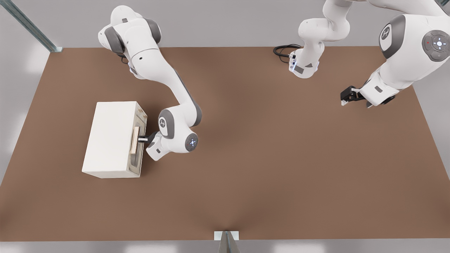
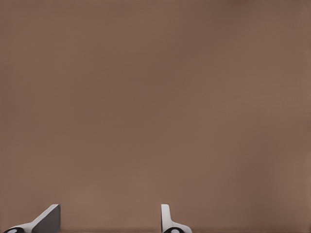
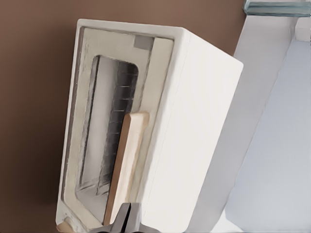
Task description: Keep left arm still and open the oven door with right arm
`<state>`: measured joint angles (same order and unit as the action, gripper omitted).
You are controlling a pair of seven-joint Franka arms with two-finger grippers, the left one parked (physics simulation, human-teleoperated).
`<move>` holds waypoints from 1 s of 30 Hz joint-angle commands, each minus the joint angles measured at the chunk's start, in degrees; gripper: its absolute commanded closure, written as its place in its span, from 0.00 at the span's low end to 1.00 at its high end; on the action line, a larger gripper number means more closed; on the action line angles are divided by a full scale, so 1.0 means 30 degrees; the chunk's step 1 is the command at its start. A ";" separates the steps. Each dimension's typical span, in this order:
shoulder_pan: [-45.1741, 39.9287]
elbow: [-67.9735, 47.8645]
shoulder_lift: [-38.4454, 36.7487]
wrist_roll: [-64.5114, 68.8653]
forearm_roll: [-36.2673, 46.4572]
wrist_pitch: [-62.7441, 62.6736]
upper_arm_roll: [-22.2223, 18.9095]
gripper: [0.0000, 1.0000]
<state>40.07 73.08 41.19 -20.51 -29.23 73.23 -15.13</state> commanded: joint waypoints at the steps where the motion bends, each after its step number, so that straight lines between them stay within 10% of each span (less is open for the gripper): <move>1: -0.0230 0.0394 -0.0167 -0.2889 -0.0393 0.1401 -0.0026 0.79; 30: -0.0377 0.2914 -0.0079 -0.1746 -0.1800 0.2397 -0.0026 0.79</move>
<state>38.92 81.83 40.98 -24.73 -34.61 79.95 -15.18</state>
